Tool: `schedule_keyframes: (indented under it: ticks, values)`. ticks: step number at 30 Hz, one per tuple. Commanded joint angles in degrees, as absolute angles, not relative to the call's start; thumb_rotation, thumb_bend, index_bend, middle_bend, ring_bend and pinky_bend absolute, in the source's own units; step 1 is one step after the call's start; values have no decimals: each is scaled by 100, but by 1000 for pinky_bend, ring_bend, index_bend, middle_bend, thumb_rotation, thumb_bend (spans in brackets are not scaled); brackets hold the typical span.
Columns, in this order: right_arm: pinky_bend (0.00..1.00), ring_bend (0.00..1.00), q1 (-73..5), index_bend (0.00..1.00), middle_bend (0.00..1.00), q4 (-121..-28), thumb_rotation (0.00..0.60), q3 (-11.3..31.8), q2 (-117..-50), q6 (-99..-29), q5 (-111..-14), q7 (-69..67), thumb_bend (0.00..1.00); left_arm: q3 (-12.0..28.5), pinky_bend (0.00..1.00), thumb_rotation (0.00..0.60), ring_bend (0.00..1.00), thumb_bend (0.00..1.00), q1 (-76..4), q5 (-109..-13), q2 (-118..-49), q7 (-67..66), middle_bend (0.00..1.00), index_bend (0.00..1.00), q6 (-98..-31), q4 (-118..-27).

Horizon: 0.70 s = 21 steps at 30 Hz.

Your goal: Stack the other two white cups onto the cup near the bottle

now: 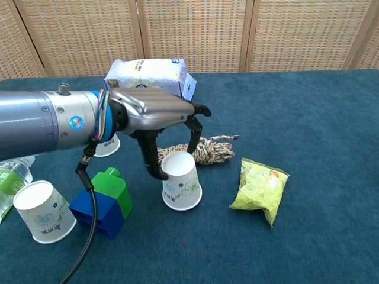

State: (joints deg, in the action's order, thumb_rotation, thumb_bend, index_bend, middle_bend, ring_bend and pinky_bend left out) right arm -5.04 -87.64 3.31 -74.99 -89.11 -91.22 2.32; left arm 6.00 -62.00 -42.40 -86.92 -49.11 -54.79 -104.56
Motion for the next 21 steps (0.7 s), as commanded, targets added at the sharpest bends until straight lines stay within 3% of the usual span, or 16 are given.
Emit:
schedule_keyframes:
  ticks: [1, 7, 9, 17, 21]
  values:
    - [0, 0, -507, 0, 0, -8758, 600, 327, -7498, -8904, -9124, 237, 0, 733, 0, 600, 0, 205, -6226, -4354, -8396, -4872, 0, 535, -5642, -10774]
    - [0, 0, -499, 0, 0, -8770, 600, 311, -7506, -8929, -9160, 267, 0, 996, 0, 600, 0, 205, -6203, -4527, -7618, -4804, 0, 535, -5891, -11638]
    - [0, 0, -496, 0, 0, -8780, 600, 294, -7513, -8933, -9184, 301, 0, 1043, 0, 600, 0, 205, -6069, -4661, -6872, -4760, 0, 535, -6015, -12386]
    - [0, 0, -489, 0, 0, -8802, 600, 270, -7536, -8931, -9207, 395, 0, 821, 0, 600, 0, 206, -5607, -5252, -5360, -4006, 0, 535, -5645, -13217]
    - [0, 0, -492, 0, 0, -8801, 600, 264, -7556, -8920, -9209, 447, 0, 590, 0, 600, 0, 205, -5172, -6014, -4630, -3438, 0, 535, -5422, -13289]
